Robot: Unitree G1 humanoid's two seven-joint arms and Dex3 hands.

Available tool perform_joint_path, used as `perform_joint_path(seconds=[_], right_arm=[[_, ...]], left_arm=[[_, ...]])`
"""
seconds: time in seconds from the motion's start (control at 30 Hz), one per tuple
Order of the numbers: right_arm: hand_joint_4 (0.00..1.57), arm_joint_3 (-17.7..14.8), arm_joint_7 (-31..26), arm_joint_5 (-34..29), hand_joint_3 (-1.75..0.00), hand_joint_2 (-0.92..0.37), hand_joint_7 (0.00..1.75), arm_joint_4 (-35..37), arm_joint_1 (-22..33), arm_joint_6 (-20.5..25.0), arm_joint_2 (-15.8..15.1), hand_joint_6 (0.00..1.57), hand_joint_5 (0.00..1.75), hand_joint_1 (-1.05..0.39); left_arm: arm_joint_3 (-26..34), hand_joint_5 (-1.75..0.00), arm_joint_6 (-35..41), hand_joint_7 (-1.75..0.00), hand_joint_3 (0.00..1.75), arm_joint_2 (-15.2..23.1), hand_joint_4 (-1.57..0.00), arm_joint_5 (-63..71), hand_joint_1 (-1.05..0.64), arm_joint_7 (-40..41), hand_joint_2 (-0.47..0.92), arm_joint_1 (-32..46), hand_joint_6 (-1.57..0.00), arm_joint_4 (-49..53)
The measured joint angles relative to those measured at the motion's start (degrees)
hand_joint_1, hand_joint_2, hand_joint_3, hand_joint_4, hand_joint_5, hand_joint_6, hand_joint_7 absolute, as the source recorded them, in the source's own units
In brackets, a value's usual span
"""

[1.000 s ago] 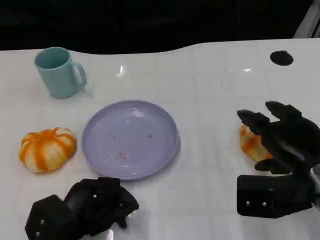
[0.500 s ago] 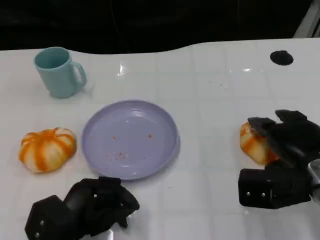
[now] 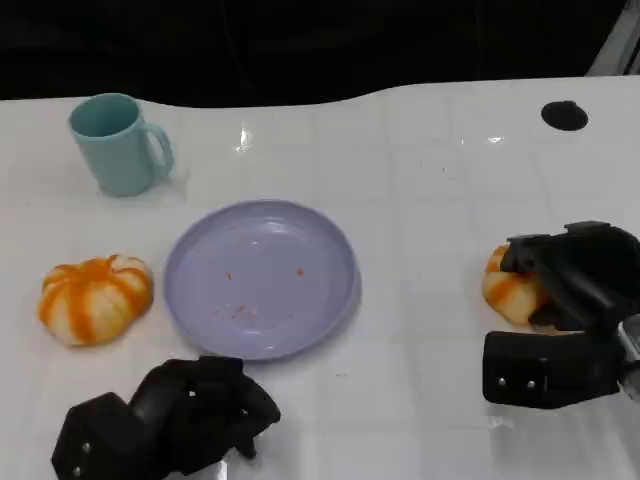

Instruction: Grasp the bread from the table and place it into the plate.

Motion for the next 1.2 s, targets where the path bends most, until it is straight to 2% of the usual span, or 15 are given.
perform_joint_path(seconds=[0.17,0.37,0.5,0.77,0.8,0.83,0.87,0.9,0.93,1.0,1.2], right_arm=[[0.83,0.3,-2.0,0.2,-0.01,-0.88,1.19,0.4,0.0,-0.4,0.0,0.87,1.75,-0.10],[0.88,0.4,-8.5,1.0,0.00,-0.87,1.48,1.2,0.2,-3.0,0.3,0.79,1.75,-0.06],[0.90,0.4,-11.2,2.1,-0.04,-0.90,1.61,-0.2,0.5,-5.7,0.9,0.76,1.75,-0.04],[0.95,0.2,-11.4,5.4,-0.08,-0.89,1.65,-5.8,1.1,-11.5,1.9,0.79,1.75,-0.06],[0.95,0.2,-11.1,6.0,-0.14,-0.86,1.65,-6.7,1.2,-12.2,2.3,0.80,1.75,-0.06],[0.97,0.2,-10.5,6.7,-0.59,-0.62,1.65,-7.5,1.3,-12.7,2.9,0.81,1.75,-0.06],[0.97,0.1,-9.8,7.4,-0.96,-0.43,1.63,-8.3,1.3,-13.3,3.5,0.82,1.75,-0.05],[1.00,0.0,-9.1,8.3,-1.23,-0.29,1.60,-8.9,1.3,-14.0,4.1,0.84,1.75,-0.04],[1.02,0.0,-8.7,9.0,-1.36,-0.24,1.58,-9.1,1.3,-14.7,4.6,0.86,1.75,-0.02],[1.03,-0.2,-7.6,11.3,-1.47,-0.17,1.56,-8.6,1.3,-16.9,6.0,0.88,1.75,-0.03],[1.01,-0.2,-5.1,14.7,-1.47,-0.18,1.60,-4.3,-0.5,-21.5,10.1,0.86,1.75,-0.04]], left_arm=[[0.0,-1.45,0.1,-0.80,0.00,0.0,-0.97,0.2,-1.00,0.1,0.90,0.0,-1.22,-0.1],[0.0,-1.45,0.1,-0.80,0.00,0.0,-0.96,0.3,-1.00,0.4,0.90,0.0,-1.21,-0.1],[0.0,-1.45,0.1,-0.79,0.00,0.0,-0.97,0.2,-0.99,0.4,0.90,0.0,-1.22,-0.1],[0.0,-1.44,0.1,-0.77,0.00,0.0,-0.97,0.0,-0.99,0.4,0.89,-0.2,-1.23,0.1],[0.0,-1.44,0.1,-0.77,0.00,0.0,-0.97,0.0,-0.99,0.4,0.89,-0.2,-1.23,0.1],[0.0,-1.44,0.1,-0.77,0.00,0.0,-0.98,0.0,-0.99,0.4,0.89,-0.2,-1.23,0.2],[0.0,-1.44,0.1,-0.77,0.00,0.0,-0.98,0.0,-0.98,0.3,0.89,-0.3,-1.23,0.3],[0.0,-1.44,0.1,-0.76,0.00,0.0,-0.98,0.0,-0.98,0.3,0.89,-0.4,-1.23,0.5],[0.0,-1.44,0.1,-0.76,0.00,0.0,-0.98,0.0,-0.98,0.3,0.89,-0.5,-1.23,0.6],[0.0,-1.44,0.1,-0.76,0.00,0.0,-0.97,0.0,-0.99,0.3,0.89,-0.5,-1.23,0.8],[0.0,-1.44,0.0,-0.78,0.00,0.0,-0.98,0.0,-0.99,0.4,0.89,-0.6,-1.23,1.0]])
